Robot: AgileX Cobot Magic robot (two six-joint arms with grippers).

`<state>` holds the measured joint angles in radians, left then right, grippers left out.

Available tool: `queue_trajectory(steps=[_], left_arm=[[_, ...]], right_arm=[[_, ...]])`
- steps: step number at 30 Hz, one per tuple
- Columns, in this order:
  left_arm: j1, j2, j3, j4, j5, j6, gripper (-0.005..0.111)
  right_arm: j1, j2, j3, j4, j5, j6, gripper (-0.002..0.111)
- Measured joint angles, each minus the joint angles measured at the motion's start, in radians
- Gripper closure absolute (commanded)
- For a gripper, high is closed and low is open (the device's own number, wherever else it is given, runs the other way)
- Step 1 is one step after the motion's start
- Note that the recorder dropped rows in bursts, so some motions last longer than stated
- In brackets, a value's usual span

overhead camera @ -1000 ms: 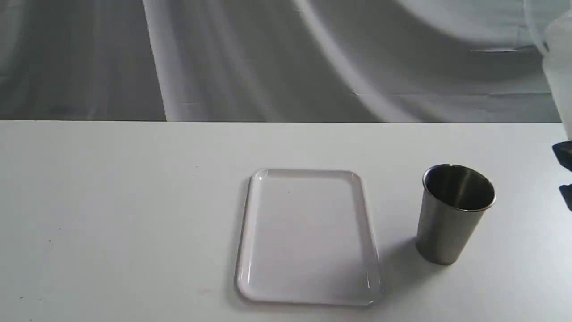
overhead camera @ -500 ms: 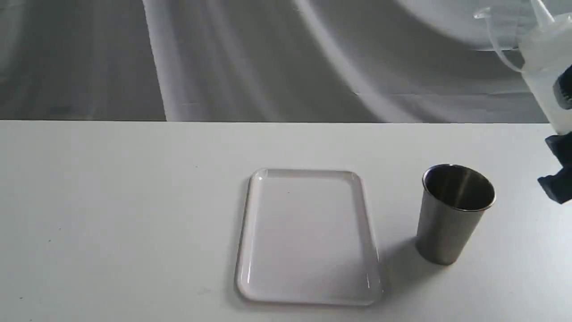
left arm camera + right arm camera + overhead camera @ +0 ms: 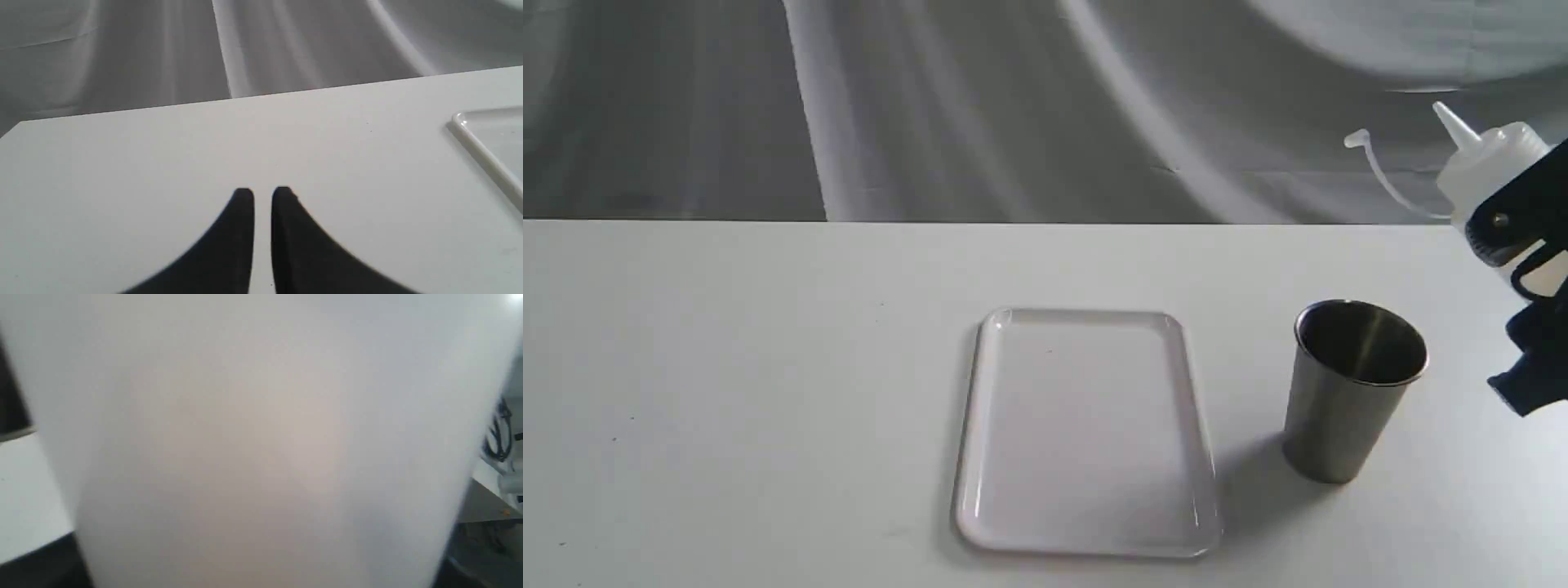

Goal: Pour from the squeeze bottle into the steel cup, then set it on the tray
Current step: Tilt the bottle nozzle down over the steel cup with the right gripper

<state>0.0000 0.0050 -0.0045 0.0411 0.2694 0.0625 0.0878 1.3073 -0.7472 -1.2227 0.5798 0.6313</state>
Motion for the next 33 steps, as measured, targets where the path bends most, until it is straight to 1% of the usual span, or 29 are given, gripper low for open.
queue_trajectory(steps=[5, 10, 20, 25, 33], left_arm=[[0.000, 0.000, 0.000, 0.000, 0.000, 0.000, 0.098], [0.000, 0.000, 0.000, 0.000, 0.000, 0.000, 0.098], [0.000, 0.000, 0.000, 0.000, 0.000, 0.000, 0.098], [0.000, 0.000, 0.000, 0.000, 0.000, 0.000, 0.098], [0.000, 0.000, 0.000, 0.000, 0.000, 0.000, 0.098]], right_arm=[[-0.005, 0.006, 0.000, -0.099, 0.041, 0.021, 0.108], [-0.031, 0.015, 0.010, -0.161, 0.047, 0.025, 0.108], [-0.031, 0.018, 0.030, -0.311, 0.050, 0.027, 0.108], [-0.031, 0.042, 0.030, -0.380, 0.110, 0.027, 0.108], [-0.031, 0.094, 0.030, -0.450, 0.160, 0.025, 0.108]])
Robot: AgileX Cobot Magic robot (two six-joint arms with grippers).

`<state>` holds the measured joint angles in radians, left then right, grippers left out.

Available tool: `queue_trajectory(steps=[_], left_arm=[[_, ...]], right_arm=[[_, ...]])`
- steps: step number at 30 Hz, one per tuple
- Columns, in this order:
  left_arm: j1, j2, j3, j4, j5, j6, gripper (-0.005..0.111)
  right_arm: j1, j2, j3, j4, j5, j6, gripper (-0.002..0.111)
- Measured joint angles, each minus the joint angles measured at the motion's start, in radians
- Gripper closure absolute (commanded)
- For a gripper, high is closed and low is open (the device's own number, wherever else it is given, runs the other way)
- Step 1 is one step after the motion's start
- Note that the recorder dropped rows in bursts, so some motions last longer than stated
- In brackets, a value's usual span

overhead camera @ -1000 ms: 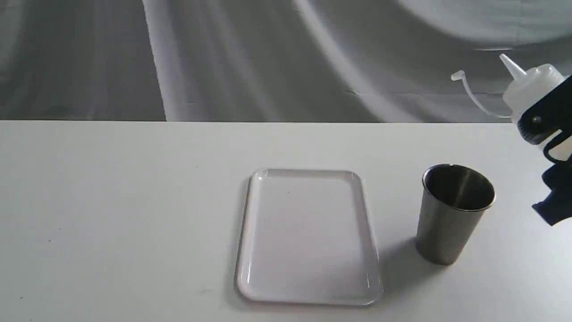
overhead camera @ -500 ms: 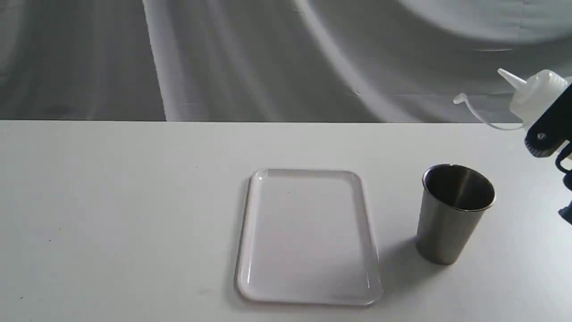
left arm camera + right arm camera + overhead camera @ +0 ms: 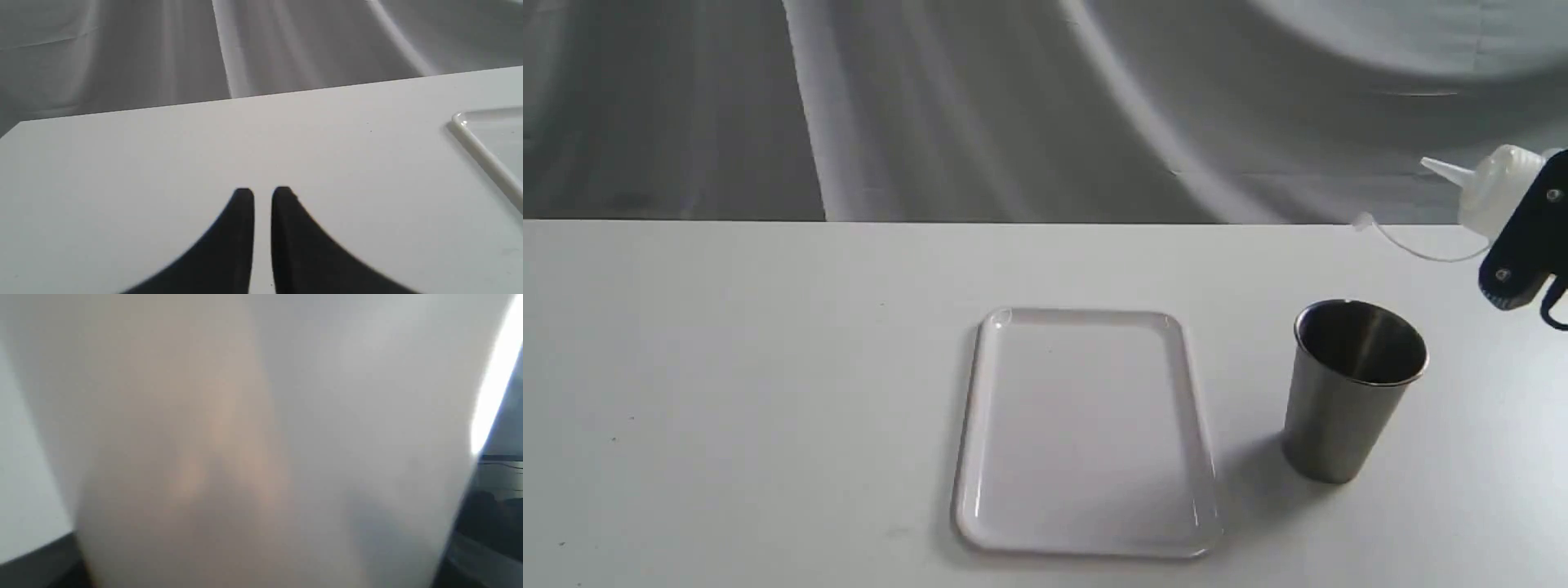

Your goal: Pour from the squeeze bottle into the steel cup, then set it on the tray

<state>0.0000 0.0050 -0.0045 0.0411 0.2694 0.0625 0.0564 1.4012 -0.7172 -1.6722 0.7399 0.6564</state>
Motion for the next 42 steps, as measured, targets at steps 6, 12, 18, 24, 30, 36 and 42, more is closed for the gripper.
queue_trajectory(steps=[6, 12, 18, 24, 30, 36, 42], left_arm=[[0.000, 0.000, 0.000, 0.000, 0.000, 0.000, 0.098], [0.000, 0.000, 0.000, 0.000, 0.000, 0.000, 0.098], [0.000, 0.000, 0.000, 0.000, 0.000, 0.000, 0.098], [0.000, 0.000, 0.000, 0.000, 0.000, 0.000, 0.098], [0.000, 0.000, 0.000, 0.000, 0.000, 0.000, 0.098], [0.000, 0.000, 0.000, 0.000, 0.000, 0.000, 0.098], [0.000, 0.000, 0.000, 0.000, 0.000, 0.000, 0.098]], right_arm=[[0.000, 0.025, 0.000, -0.036, 0.015, -0.003, 0.108], [0.000, 0.029, 0.000, -0.040, 0.015, -0.056, 0.108], [0.000, 0.029, 0.000, -0.042, 0.017, -0.109, 0.108], [0.000, 0.029, 0.000, -0.042, 0.017, -0.176, 0.108], [0.000, 0.029, 0.000, -0.046, 0.029, -0.234, 0.108], [0.000, 0.030, 0.000, -0.046, 0.076, -0.284, 0.108], [0.000, 0.030, 0.000, -0.046, 0.077, -0.306, 0.108]])
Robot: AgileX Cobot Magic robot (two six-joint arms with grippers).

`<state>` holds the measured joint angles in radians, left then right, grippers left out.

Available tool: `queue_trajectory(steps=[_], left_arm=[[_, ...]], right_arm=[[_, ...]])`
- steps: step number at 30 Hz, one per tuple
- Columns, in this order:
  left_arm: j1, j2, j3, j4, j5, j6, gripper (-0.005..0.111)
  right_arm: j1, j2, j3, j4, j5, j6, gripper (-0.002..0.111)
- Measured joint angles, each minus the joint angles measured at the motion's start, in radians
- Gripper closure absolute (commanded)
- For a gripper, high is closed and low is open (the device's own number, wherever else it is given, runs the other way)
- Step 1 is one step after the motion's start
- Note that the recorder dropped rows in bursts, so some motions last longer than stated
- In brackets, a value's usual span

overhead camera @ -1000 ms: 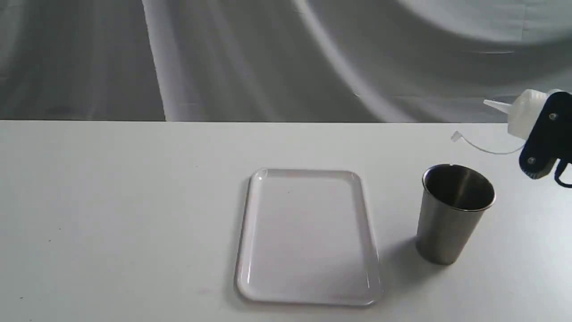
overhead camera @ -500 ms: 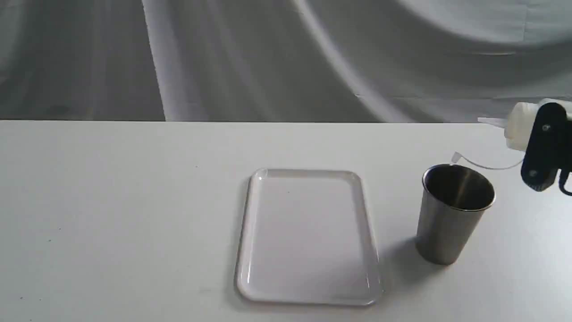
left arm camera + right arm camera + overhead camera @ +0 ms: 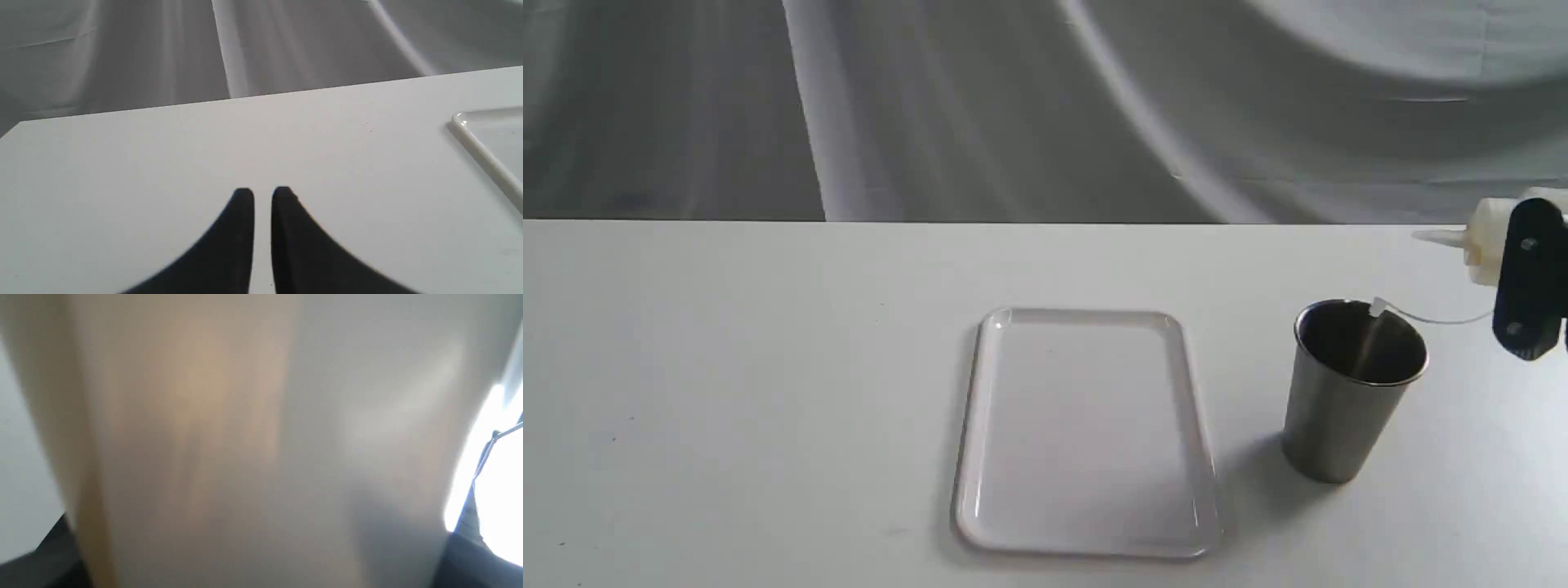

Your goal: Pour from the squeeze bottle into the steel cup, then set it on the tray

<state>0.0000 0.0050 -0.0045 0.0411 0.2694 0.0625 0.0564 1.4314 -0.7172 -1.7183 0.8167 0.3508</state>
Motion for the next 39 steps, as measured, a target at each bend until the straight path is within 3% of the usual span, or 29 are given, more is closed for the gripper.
queue_trajectory(steps=[39], left_arm=[[0.000, 0.000, 0.000, 0.000, 0.000, 0.000, 0.098]], right_arm=[[0.000, 0.000, 0.000, 0.000, -0.006, -0.188, 0.108]])
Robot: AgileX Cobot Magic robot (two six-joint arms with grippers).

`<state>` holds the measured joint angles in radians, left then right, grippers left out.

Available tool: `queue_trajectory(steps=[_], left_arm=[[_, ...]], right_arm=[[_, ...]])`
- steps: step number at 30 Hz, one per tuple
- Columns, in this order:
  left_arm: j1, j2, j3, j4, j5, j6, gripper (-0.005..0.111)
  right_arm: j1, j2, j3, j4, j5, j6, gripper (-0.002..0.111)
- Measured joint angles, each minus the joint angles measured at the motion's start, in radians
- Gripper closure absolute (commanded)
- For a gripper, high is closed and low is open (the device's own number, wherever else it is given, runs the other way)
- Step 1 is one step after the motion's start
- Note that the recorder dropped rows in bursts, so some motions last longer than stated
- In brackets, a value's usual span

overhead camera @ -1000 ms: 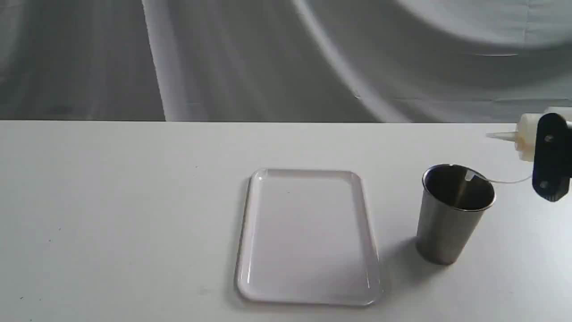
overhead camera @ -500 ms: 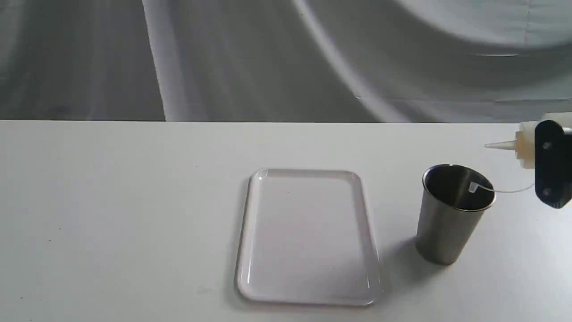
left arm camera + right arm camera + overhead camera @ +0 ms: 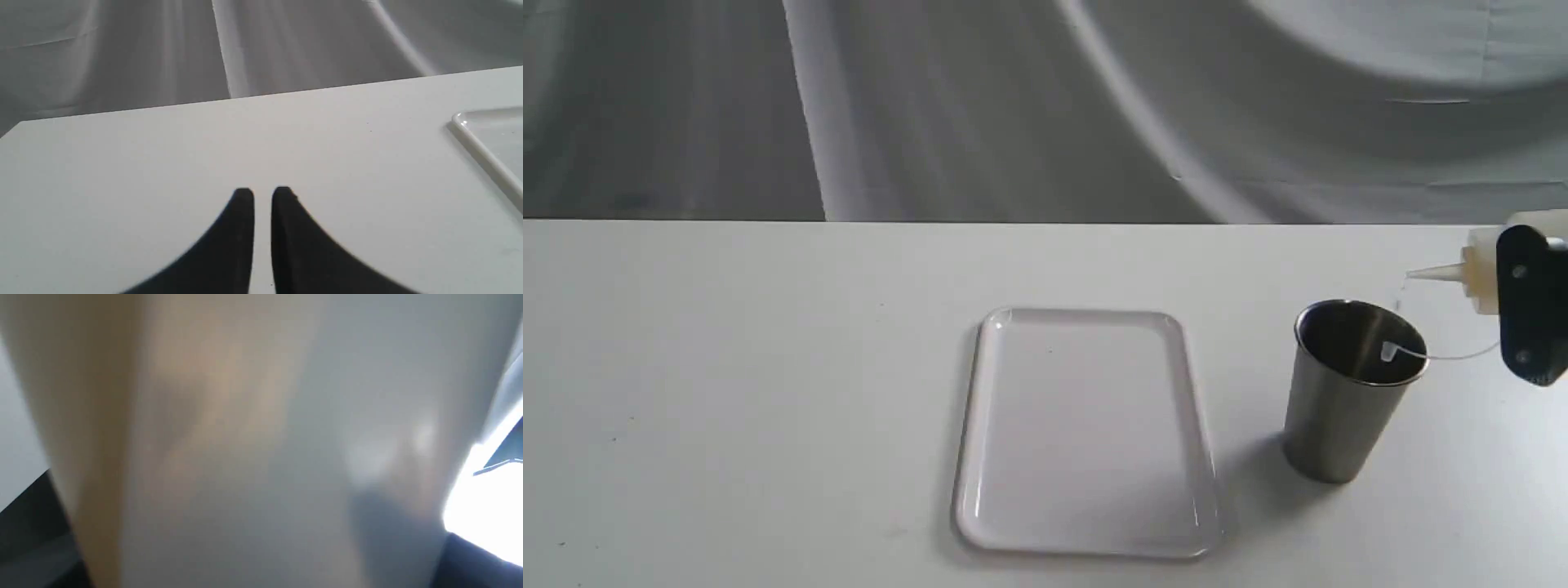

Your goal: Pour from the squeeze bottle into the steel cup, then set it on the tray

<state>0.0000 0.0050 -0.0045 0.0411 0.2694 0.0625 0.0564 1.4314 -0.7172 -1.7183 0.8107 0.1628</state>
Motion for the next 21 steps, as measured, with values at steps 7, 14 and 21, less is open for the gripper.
queue_trajectory(steps=[7, 14, 21], left_arm=[[0.000, 0.000, 0.000, 0.000, 0.000, 0.000, 0.098], [0.000, 0.000, 0.000, 0.000, 0.000, 0.000, 0.098], [0.000, 0.000, 0.000, 0.000, 0.000, 0.000, 0.098]], right_arm=[[0.000, 0.000, 0.000, 0.000, -0.002, -0.030, 0.108], [0.000, 0.000, 0.000, 0.000, -0.008, -0.047, 0.108], [0.000, 0.000, 0.000, -0.002, -0.012, -0.056, 0.108]])
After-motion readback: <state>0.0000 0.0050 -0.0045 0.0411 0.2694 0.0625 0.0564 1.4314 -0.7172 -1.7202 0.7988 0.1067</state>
